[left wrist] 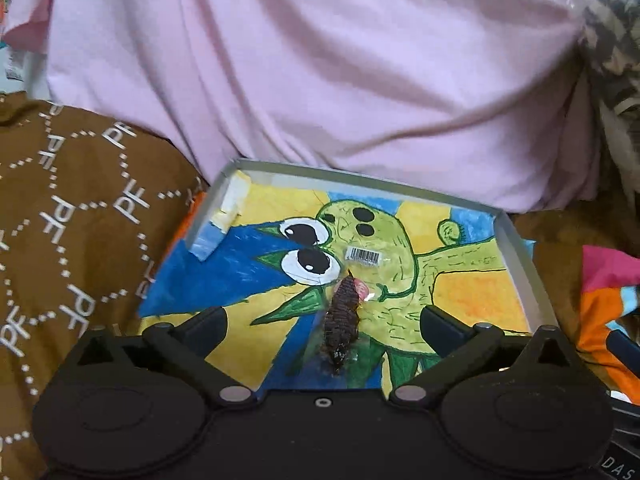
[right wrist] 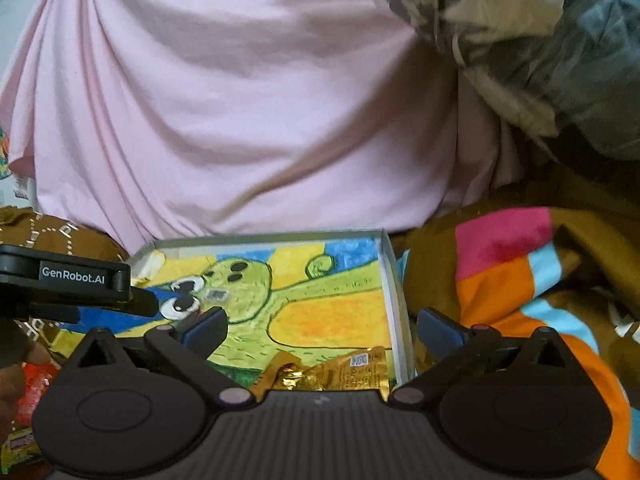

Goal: Organize snacks
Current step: 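Lower the jerky stick into the tray and open the left tool while the right releases the gold snack, then move both tools back over the remaining snacks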

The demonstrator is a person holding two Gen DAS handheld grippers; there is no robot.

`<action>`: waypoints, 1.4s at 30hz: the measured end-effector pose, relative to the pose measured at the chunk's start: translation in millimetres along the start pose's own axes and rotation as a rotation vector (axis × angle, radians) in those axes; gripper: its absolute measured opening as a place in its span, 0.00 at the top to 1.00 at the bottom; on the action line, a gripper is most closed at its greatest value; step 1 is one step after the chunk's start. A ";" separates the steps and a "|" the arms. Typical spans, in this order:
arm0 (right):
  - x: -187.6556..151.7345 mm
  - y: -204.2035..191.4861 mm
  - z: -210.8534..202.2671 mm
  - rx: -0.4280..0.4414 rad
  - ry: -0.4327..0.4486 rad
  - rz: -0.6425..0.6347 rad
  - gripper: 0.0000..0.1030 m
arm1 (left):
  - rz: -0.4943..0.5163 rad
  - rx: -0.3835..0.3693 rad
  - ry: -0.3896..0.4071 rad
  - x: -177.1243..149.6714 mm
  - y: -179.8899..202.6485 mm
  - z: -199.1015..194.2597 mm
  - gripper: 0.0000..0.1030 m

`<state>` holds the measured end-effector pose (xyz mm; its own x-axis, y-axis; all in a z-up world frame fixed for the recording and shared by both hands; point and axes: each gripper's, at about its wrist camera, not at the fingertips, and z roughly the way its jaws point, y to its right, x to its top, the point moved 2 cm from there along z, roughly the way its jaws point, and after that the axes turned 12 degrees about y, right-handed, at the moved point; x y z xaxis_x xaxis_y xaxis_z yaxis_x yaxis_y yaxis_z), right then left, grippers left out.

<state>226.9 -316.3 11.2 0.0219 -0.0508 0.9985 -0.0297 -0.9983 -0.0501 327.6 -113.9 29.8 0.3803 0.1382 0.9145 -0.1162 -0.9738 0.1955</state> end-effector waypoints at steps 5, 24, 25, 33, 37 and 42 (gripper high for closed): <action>9.9 -9.1 -36.5 0.011 0.097 -0.024 0.00 | 0.003 0.006 0.057 2.5 -4.9 -35.9 0.01; 22.2 -35.7 -178.4 -0.065 0.134 0.041 0.00 | 0.099 0.038 0.161 -38.5 -31.0 -181.6 0.01; 20.3 -36.4 -184.7 -0.062 0.124 0.043 0.00 | 0.111 0.035 0.163 -43.1 -32.0 -188.1 0.01; 0.8 -48.5 -212.6 0.004 -0.055 0.078 0.00 | 0.145 0.003 0.091 -78.3 -42.8 -227.3 0.01; -10.4 -53.9 -216.5 -0.022 -0.133 0.064 0.00 | 0.154 0.006 0.064 -96.7 -52.2 -242.1 0.01; -26.1 -58.5 -211.9 -0.031 -0.243 0.040 0.00 | 0.129 0.015 -0.008 -116.1 -63.5 -244.0 0.01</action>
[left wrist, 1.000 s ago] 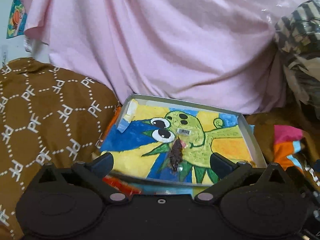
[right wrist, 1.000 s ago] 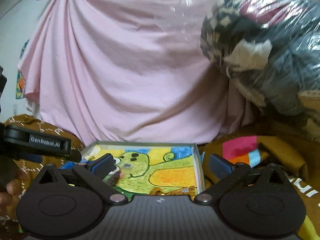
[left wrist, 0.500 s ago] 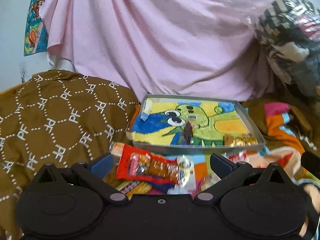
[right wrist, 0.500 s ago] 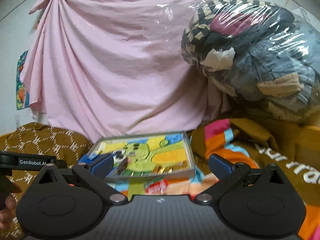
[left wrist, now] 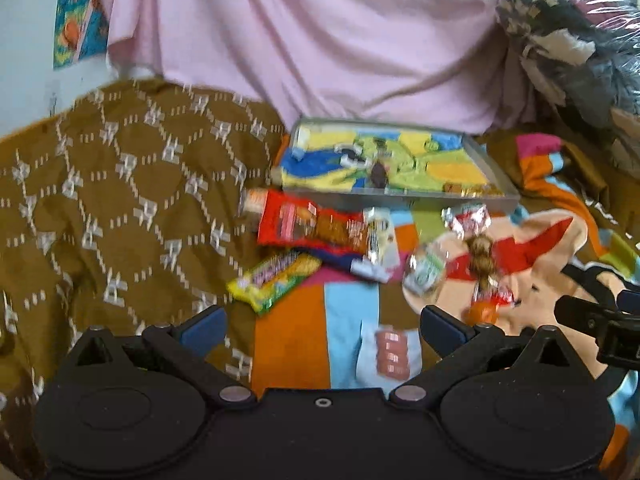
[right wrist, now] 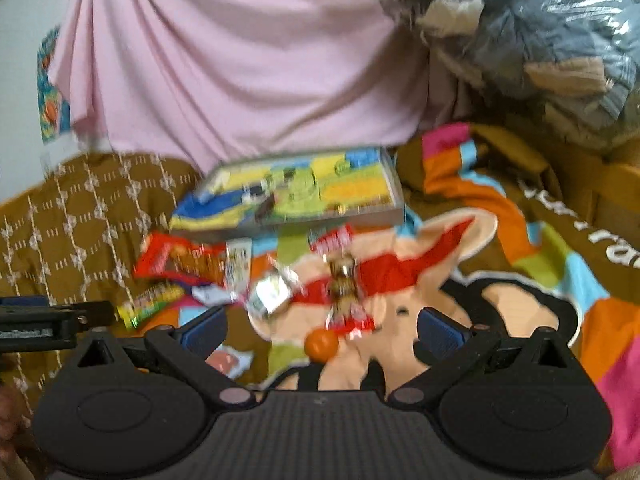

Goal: Organize snacks
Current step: 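Move both tools back over the remaining snacks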

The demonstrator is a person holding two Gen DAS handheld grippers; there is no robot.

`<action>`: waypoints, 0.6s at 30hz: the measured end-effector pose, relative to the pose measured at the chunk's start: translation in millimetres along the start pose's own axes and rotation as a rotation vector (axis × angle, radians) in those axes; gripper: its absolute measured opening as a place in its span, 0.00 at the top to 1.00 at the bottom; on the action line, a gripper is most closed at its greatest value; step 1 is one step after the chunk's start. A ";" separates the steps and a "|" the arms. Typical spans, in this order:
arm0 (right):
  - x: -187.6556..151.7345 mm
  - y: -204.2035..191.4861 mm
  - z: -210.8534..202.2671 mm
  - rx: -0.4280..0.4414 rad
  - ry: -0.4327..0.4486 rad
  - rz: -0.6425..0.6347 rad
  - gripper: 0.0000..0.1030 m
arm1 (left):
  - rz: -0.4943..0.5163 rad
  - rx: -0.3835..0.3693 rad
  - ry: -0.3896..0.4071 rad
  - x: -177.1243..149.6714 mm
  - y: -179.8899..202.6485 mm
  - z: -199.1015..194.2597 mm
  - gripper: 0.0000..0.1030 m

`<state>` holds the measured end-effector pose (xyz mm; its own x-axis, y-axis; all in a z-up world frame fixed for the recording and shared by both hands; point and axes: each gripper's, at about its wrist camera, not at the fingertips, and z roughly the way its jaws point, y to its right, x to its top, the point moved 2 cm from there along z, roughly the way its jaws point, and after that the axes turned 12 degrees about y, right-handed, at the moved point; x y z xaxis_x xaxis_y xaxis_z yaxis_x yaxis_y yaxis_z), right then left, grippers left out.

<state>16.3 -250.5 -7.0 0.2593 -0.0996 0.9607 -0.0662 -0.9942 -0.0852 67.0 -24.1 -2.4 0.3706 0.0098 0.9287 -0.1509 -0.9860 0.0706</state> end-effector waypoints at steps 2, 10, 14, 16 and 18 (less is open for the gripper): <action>-3.7 -0.7 4.5 -0.002 -0.037 -0.003 0.00 | -0.007 -0.007 -0.068 -6.7 -1.4 6.2 0.01; -15.7 -1.6 20.8 0.001 -0.151 -0.006 0.00 | 0.044 -0.004 -0.212 -30.2 3.9 28.4 0.01; -22.1 2.8 35.6 0.020 -0.249 0.025 0.00 | 0.099 -0.011 -0.256 -36.9 11.3 41.1 0.01; -25.7 6.9 44.7 0.036 -0.304 0.058 0.00 | 0.111 -0.018 -0.274 -39.0 13.8 48.1 0.01; -28.0 11.0 53.8 0.042 -0.342 0.075 0.00 | 0.108 -0.035 -0.296 -40.6 15.9 56.2 0.01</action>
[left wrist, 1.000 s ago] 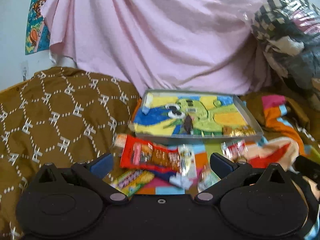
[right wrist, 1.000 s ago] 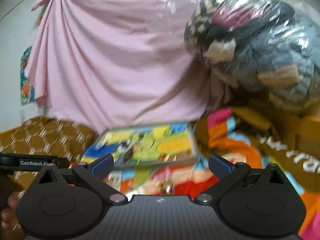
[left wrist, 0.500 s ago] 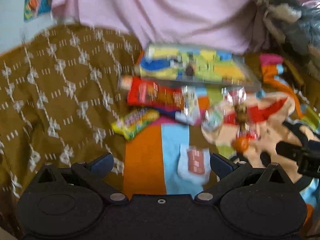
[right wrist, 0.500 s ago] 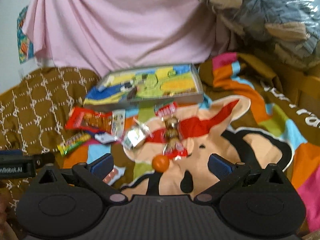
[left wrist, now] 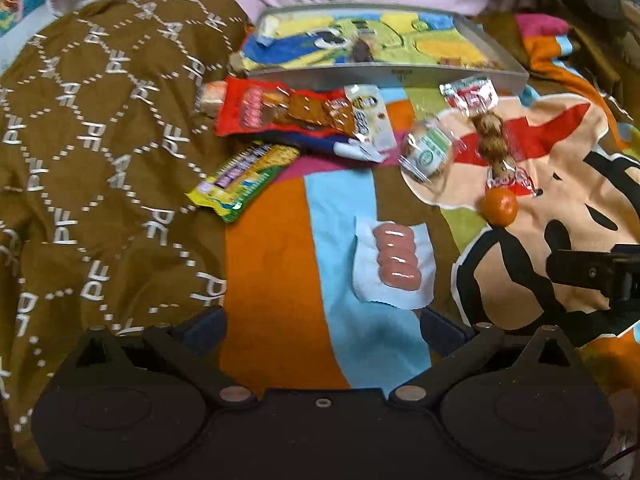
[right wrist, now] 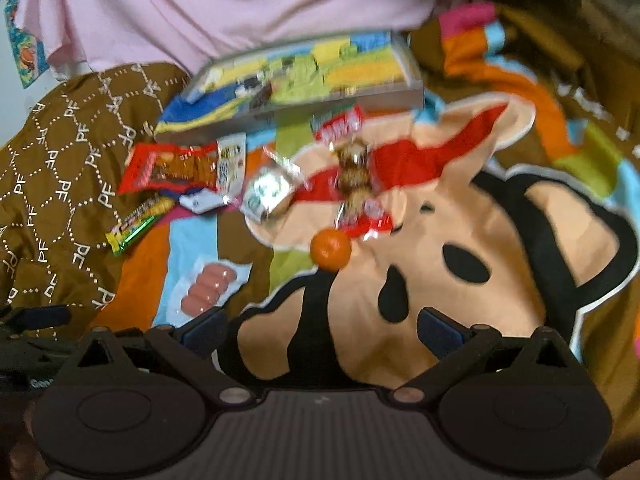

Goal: Organize snacks
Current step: 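Move both tools back over the remaining snacks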

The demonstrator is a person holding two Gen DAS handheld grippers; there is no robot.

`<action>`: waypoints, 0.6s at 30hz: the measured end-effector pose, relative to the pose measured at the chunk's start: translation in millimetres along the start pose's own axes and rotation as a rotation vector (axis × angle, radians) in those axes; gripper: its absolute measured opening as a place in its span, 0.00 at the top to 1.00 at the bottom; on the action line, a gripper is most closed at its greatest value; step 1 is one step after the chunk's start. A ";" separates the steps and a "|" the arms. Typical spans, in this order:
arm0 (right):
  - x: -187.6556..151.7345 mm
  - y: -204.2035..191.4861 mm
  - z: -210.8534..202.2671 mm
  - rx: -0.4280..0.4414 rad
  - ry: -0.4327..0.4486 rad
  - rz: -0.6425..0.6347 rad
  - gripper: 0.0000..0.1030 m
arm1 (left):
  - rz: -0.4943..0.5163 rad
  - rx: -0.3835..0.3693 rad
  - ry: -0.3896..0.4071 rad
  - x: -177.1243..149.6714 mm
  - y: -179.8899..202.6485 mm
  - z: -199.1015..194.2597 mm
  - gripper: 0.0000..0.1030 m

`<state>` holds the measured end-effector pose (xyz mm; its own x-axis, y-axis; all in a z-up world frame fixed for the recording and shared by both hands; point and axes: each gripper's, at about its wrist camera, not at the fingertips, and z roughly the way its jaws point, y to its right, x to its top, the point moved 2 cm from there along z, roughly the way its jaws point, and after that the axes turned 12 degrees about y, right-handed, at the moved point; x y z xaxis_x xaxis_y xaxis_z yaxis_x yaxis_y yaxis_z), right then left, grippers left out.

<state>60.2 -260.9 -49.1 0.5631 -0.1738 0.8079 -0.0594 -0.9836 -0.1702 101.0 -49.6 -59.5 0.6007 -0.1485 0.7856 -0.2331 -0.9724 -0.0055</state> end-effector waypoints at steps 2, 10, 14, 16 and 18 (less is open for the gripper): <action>3.2 3.7 6.5 -0.005 -0.010 -0.004 0.00 | -0.008 -0.014 -0.008 1.4 1.3 6.5 0.01; 20.0 4.8 33.5 0.011 -0.007 -0.141 0.00 | 0.042 -0.050 -0.007 8.4 12.9 33.4 0.01; 28.0 4.1 48.3 0.049 -0.002 -0.206 0.00 | 0.073 -0.076 -0.003 9.2 20.1 45.8 0.01; 31.2 5.2 57.7 0.068 -0.011 -0.234 0.00 | 0.081 -0.105 -0.007 9.2 24.6 53.5 0.01; 32.7 6.2 67.6 0.089 -0.020 -0.250 0.00 | 0.090 -0.124 -0.013 8.7 29.6 61.3 0.01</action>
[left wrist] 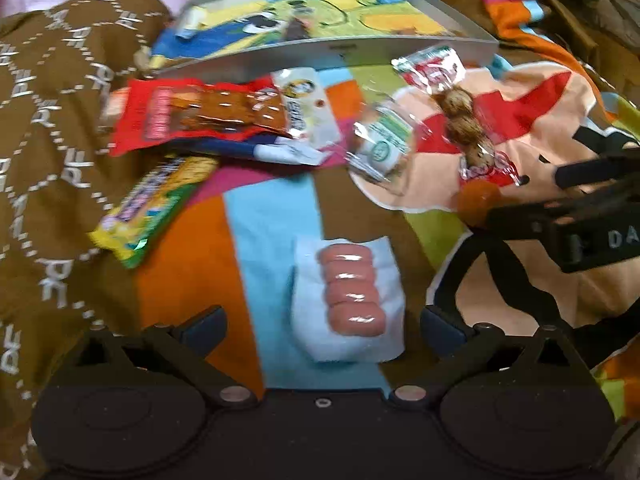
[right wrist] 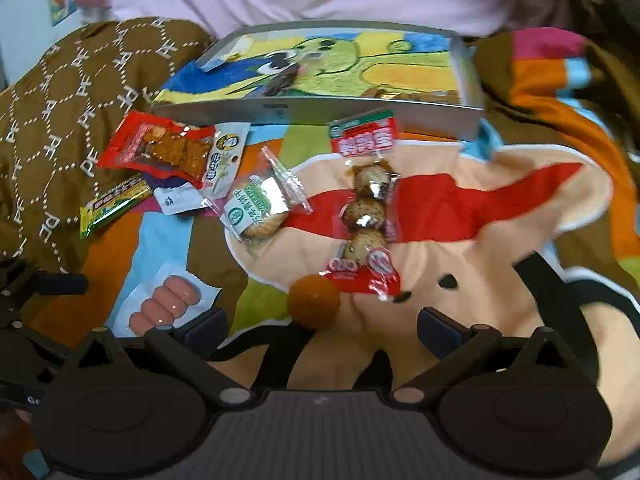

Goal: Organize snacks
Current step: 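Move both tools back over the remaining snacks, then grasp the sausage pack with the left tool while the right grasps the orange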

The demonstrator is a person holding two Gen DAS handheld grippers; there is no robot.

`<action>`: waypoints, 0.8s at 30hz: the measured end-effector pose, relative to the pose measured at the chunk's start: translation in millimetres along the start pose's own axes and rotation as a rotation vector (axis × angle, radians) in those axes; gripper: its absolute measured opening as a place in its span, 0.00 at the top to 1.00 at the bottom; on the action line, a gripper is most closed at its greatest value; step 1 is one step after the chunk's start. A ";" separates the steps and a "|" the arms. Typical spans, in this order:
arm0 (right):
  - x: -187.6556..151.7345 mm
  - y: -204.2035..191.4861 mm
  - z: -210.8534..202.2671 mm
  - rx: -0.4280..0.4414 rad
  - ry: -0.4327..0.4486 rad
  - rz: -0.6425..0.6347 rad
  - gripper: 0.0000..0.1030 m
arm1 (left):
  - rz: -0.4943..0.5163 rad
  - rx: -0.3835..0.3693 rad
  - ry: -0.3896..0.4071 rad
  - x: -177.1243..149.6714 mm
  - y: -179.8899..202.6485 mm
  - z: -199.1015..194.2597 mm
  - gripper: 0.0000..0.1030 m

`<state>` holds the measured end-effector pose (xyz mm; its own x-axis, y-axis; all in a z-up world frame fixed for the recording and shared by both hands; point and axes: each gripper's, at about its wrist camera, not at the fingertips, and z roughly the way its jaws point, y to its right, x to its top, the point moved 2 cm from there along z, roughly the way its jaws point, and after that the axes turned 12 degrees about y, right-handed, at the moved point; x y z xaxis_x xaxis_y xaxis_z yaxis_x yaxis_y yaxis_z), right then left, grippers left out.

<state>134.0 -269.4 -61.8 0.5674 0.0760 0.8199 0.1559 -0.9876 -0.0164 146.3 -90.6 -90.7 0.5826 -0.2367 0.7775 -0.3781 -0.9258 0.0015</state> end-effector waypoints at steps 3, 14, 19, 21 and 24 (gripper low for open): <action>0.3 3.2 13.8 0.006 -0.009 -0.016 0.00 | 0.010 0.001 0.008 0.6 3.5 10.8 0.01; -3.2 5.5 32.8 0.033 -0.021 0.016 0.19 | -0.018 0.002 -0.029 0.8 -1.3 23.1 0.05; -4.1 2.2 34.4 0.023 -0.025 0.008 0.30 | -0.024 -0.003 -0.030 1.1 -0.1 21.7 0.15; -4.0 3.2 34.8 0.015 -0.026 0.016 0.37 | -0.021 -0.022 -0.024 1.5 1.9 19.5 0.23; -4.4 3.8 33.7 0.009 -0.028 0.027 0.45 | -0.020 -0.061 -0.013 2.5 4.6 16.2 0.37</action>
<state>159.4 -268.9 -84.7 0.5937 0.0529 0.8030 0.1472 -0.9881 -0.0437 157.6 -100.3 -98.9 0.5993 -0.2227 0.7690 -0.4092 -0.9108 0.0551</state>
